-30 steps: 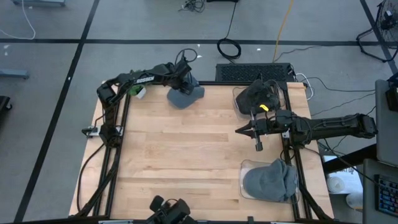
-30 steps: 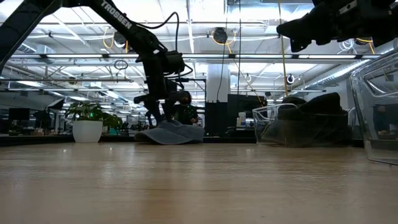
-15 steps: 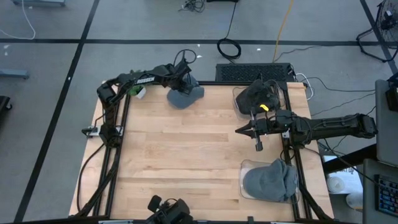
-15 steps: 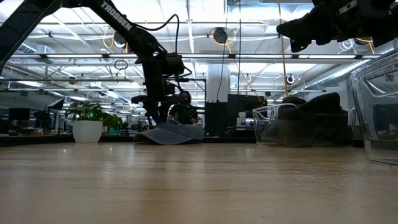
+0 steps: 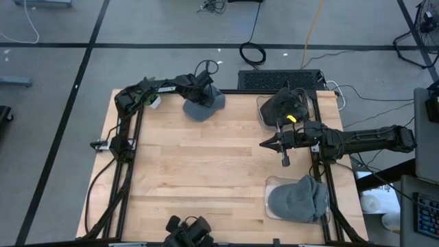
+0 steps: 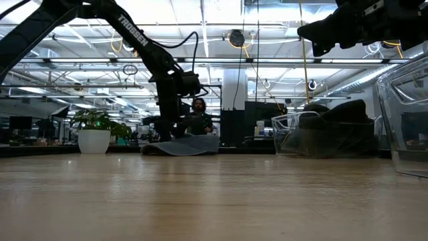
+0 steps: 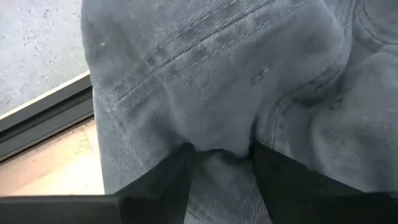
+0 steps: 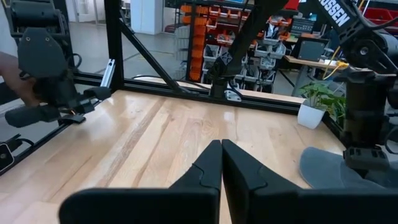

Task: Pick & Place hat
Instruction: Put the gray cap into the bottom transparent bin

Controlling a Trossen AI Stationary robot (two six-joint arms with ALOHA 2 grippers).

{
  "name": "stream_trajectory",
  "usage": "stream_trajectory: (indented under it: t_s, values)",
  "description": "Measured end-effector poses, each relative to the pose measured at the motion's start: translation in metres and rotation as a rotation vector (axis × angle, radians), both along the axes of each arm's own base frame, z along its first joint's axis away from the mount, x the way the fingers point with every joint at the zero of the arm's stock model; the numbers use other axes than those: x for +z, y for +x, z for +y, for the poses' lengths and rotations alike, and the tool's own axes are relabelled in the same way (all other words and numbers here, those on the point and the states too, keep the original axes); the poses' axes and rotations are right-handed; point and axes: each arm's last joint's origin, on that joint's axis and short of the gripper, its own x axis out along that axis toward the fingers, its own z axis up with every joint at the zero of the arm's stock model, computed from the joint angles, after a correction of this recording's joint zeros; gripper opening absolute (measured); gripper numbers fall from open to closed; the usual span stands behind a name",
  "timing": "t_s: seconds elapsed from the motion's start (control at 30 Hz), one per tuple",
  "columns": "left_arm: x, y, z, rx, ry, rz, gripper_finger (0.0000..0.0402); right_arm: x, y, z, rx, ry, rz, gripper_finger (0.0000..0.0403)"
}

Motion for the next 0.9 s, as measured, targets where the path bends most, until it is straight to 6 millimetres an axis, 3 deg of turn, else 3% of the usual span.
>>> stream_trajectory:
  t_s: [0.1,0.27,0.47,0.63,0.9]
  values:
    - [0.001,-0.001,-0.001,-0.016,-0.007,0.012,0.0147,0.0,0.0,0.0,0.0,0.0,0.0,0.0]
    - [0.002,-0.003,-0.002,-0.063,-0.027,0.019,0.0024,0.0,0.0,0.0,0.0,0.0,0.0,0.0]
    - [0.006,-0.001,-0.008,-0.124,-0.034,0.029,0.0006,0.0,0.0,0.0,-0.001,0.0,0.003,0.0]
    - [0.04,0.002,-0.031,-0.213,0.018,0.017,0.0003,0.0,0.0,0.0,-0.001,0.0,0.004,0.0]
    - [0.121,0.006,-0.1,-0.38,0.222,-0.051,0.0002,0.0,0.0,0.0,-0.004,0.015,0.003,0.0]
